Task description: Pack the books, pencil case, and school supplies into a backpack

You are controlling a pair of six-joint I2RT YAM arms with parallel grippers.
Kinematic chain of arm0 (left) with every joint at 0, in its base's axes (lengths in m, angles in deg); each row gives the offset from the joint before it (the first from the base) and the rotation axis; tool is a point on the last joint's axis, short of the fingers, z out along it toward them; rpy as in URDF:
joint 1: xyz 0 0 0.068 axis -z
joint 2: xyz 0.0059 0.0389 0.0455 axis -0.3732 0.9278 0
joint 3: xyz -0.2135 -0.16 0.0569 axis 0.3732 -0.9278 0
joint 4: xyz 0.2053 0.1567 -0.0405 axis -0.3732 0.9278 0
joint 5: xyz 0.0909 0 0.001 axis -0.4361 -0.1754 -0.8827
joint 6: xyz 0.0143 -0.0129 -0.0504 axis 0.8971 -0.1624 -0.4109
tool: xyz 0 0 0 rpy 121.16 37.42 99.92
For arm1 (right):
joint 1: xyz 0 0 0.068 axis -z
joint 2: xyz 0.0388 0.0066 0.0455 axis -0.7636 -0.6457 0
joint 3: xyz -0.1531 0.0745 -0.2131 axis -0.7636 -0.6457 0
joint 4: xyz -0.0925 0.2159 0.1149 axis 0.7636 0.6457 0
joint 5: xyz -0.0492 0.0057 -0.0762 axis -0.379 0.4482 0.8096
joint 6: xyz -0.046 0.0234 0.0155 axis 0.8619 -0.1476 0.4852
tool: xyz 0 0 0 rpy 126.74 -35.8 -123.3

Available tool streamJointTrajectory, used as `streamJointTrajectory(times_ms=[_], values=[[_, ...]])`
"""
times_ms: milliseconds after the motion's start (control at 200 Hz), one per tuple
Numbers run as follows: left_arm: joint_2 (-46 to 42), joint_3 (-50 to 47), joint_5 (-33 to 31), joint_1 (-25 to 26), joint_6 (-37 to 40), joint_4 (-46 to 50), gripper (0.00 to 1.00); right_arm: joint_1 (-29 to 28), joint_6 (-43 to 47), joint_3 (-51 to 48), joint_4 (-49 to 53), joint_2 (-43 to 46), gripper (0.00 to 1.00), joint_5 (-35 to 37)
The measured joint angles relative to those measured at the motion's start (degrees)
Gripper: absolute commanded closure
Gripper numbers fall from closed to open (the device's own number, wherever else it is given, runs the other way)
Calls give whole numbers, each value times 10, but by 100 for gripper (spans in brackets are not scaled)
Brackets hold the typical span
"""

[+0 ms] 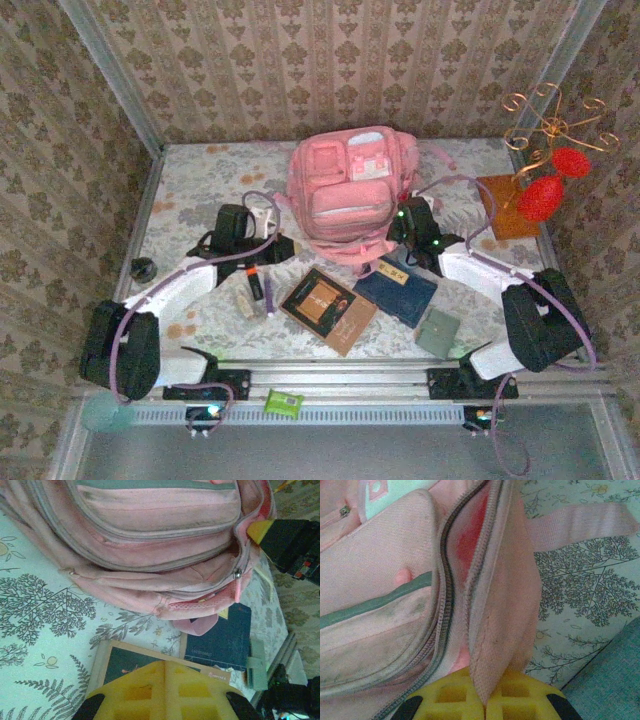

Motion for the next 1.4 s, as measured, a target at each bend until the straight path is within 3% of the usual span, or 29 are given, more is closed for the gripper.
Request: streamJointTrajectory(times_ms=[25,125,215,535,995,1275,1400], values=[[-2,3,-12,10,8,9,100,0,-1,-2,-1,0,100,-4],[0,28,-69,75,52,43,79,-3,-14,-12,-12,2,100,-33],[13,61,-116,130,84,54,69,-13,-28,-15,-9,15,100,-50],[126,181,-264,228,142,108,53,-53,-59,-8,-1,73,100,-59],[215,293,-386,258,141,218,57,-76,-75,-8,10,73,100,-58],[241,345,-447,279,160,282,75,-90,-76,-4,11,73,100,-52],[245,353,-460,283,171,295,78,-91,-76,-4,14,73,100,-52]])
